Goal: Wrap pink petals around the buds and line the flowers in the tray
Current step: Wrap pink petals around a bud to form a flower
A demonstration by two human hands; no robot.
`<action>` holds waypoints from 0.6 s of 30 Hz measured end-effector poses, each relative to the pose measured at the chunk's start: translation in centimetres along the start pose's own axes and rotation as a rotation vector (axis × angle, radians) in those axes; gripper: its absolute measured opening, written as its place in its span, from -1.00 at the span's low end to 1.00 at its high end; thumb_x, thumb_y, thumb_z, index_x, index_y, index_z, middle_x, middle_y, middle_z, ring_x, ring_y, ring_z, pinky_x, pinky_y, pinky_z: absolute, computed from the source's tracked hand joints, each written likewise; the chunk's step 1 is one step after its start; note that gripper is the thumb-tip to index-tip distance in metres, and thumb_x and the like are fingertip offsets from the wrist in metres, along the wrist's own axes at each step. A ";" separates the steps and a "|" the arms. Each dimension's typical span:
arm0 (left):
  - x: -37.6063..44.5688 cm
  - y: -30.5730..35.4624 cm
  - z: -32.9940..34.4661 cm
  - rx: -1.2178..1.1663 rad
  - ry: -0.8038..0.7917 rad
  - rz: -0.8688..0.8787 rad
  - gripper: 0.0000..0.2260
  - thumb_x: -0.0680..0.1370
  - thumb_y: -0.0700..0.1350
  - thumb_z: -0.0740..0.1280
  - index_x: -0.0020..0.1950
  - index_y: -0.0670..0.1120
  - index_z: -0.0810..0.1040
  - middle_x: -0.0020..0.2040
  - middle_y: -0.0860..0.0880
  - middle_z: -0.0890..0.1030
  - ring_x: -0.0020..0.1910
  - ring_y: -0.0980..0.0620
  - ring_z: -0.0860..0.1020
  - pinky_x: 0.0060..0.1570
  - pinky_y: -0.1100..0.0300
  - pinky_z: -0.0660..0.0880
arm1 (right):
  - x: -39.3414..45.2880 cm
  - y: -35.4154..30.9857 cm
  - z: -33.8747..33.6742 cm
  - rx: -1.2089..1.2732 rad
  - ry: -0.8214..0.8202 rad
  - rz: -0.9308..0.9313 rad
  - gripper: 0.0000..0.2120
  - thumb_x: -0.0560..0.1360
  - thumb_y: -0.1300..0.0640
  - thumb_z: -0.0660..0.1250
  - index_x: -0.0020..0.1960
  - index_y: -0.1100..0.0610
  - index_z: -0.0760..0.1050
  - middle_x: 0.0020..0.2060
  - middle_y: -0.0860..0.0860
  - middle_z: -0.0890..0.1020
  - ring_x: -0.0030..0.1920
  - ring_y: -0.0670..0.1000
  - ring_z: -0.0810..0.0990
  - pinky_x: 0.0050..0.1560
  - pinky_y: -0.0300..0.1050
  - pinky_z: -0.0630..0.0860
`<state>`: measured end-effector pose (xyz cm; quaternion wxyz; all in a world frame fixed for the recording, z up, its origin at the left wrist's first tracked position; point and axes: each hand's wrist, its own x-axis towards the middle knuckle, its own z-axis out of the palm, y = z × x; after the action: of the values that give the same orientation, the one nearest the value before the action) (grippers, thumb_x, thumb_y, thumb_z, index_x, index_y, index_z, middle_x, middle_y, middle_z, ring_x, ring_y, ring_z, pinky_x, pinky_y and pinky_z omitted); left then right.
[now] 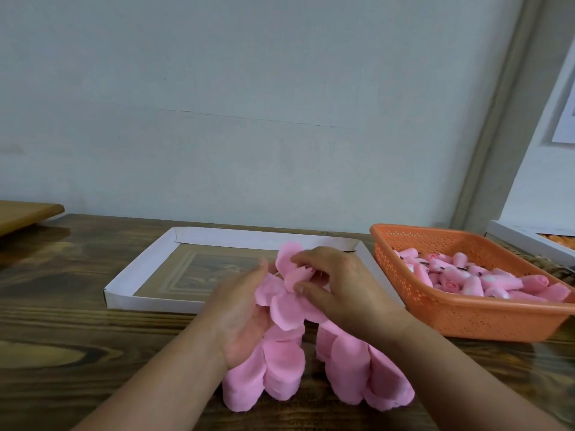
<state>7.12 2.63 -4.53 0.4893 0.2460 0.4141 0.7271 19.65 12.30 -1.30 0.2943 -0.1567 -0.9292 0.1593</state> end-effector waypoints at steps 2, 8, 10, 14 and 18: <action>-0.1 0.0 0.0 0.058 0.009 0.017 -0.62 0.65 -0.02 0.10 0.05 -0.20 0.64 -0.03 -0.22 0.69 -0.15 -0.08 0.68 -0.31 0.11 0.61 | -0.1 -0.1 0.0 0.010 0.047 0.021 -0.83 0.42 0.15 0.39 0.00 0.07 0.52 -0.22 -0.14 0.53 -0.21 -0.15 0.46 -0.22 -0.34 0.39; -0.2 0.0 0.5 0.096 0.061 0.033 -0.67 0.66 -0.13 0.09 0.07 -0.33 0.55 -0.06 -0.25 0.60 -0.11 -0.15 0.59 -0.08 0.02 0.56 | 0.5 0.5 -0.1 0.082 0.080 0.060 -0.50 0.35 0.06 0.48 0.24 -0.02 0.42 0.07 -0.26 0.39 -0.01 -0.27 0.38 -0.03 -0.50 0.31; -0.5 0.0 0.5 0.119 0.013 0.026 -0.66 0.65 -0.06 0.09 0.11 -0.23 0.59 -0.07 -0.22 0.68 -0.17 -0.08 0.66 -0.25 0.09 0.61 | 0.8 0.8 -0.4 0.084 0.022 0.088 -0.45 0.34 0.04 0.49 0.29 -0.03 0.42 0.10 -0.26 0.42 0.05 -0.32 0.37 -0.01 -0.58 0.27; -0.3 0.0 0.3 0.160 0.041 0.030 -0.68 0.65 -0.09 0.12 0.15 -0.26 0.57 0.07 -0.31 0.62 -0.04 -0.15 0.61 -0.02 0.00 0.54 | 0.6 1.1 -0.5 0.177 -0.009 0.047 -0.80 0.35 0.13 0.49 -0.03 0.04 0.60 -0.08 -0.12 0.61 -0.07 -0.20 0.51 -0.09 -0.42 0.39; -0.3 -0.1 0.2 0.218 0.045 0.046 -0.78 0.59 -0.26 0.21 0.10 -0.25 0.62 -0.01 -0.29 0.63 -0.07 -0.17 0.58 -0.06 -0.01 0.48 | 0.1 1.2 0.1 0.208 0.015 0.003 -0.89 0.36 0.14 0.48 -0.13 0.06 0.62 -0.20 -0.09 0.61 -0.15 -0.17 0.53 -0.17 -0.31 0.43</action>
<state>7.43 2.43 -4.54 0.4334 0.2910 0.4958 0.6940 19.74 13.38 -1.75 0.3157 -0.1277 -0.9052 0.2542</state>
